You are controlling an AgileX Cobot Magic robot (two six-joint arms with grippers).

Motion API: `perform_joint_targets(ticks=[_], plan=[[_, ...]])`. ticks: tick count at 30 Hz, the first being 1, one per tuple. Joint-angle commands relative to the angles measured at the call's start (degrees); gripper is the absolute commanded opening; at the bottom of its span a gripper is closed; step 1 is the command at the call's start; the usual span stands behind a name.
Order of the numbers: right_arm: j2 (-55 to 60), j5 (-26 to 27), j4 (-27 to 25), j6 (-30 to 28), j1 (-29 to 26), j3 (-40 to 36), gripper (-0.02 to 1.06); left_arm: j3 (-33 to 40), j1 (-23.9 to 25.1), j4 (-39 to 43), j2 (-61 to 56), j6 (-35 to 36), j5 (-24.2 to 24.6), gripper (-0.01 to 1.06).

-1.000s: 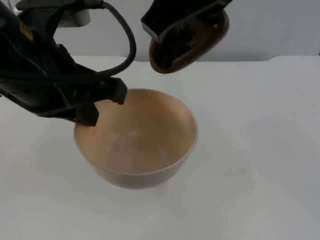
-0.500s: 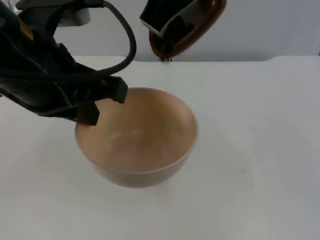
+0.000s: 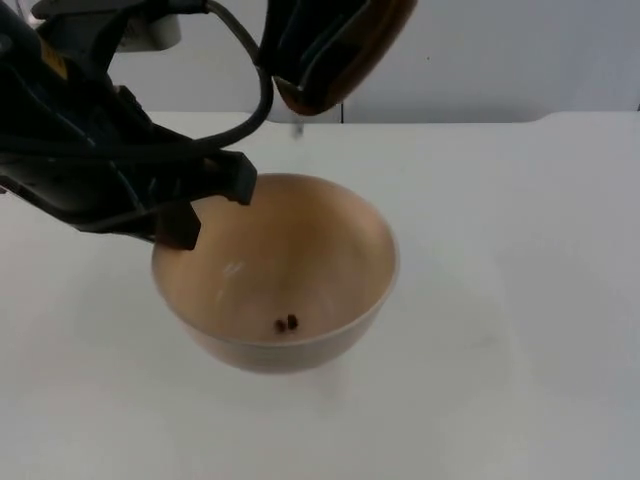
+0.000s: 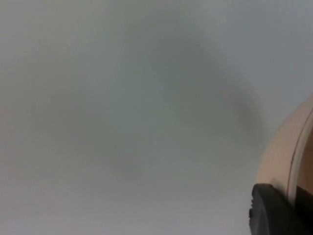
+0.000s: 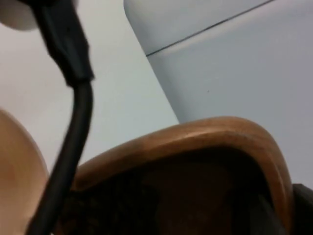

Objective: Pick up the bowl with the left hand and pour the coffee beans from the cup into the bowl with the right hand.

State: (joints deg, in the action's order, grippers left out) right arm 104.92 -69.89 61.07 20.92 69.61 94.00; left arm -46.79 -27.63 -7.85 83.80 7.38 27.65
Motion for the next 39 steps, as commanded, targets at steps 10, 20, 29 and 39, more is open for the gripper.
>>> perform_joint_targets(ticks=[10, 20, 29, 39], plan=[[-0.12, -0.08, 5.01, -2.63, 2.09, 0.18, 0.0, -0.29, -0.09, -0.9, -0.51, 0.23, -1.05, 0.0], [-0.12, -0.08, 6.18, -4.06, 2.95, 0.18, 0.0, -0.29, -0.09, -0.9, -0.51, 0.23, -1.05, 0.0], [-0.12, -0.08, 6.69, -5.2, 2.95, 0.18, 0.0, -0.29, -0.09, -0.9, -0.51, 0.23, -1.05, 0.0], [-0.12, -0.08, 7.96, -7.64, 2.95, 0.18, 0.0, -0.29, -0.09, -1.12, -0.51, 0.23, -1.16, 0.0]])
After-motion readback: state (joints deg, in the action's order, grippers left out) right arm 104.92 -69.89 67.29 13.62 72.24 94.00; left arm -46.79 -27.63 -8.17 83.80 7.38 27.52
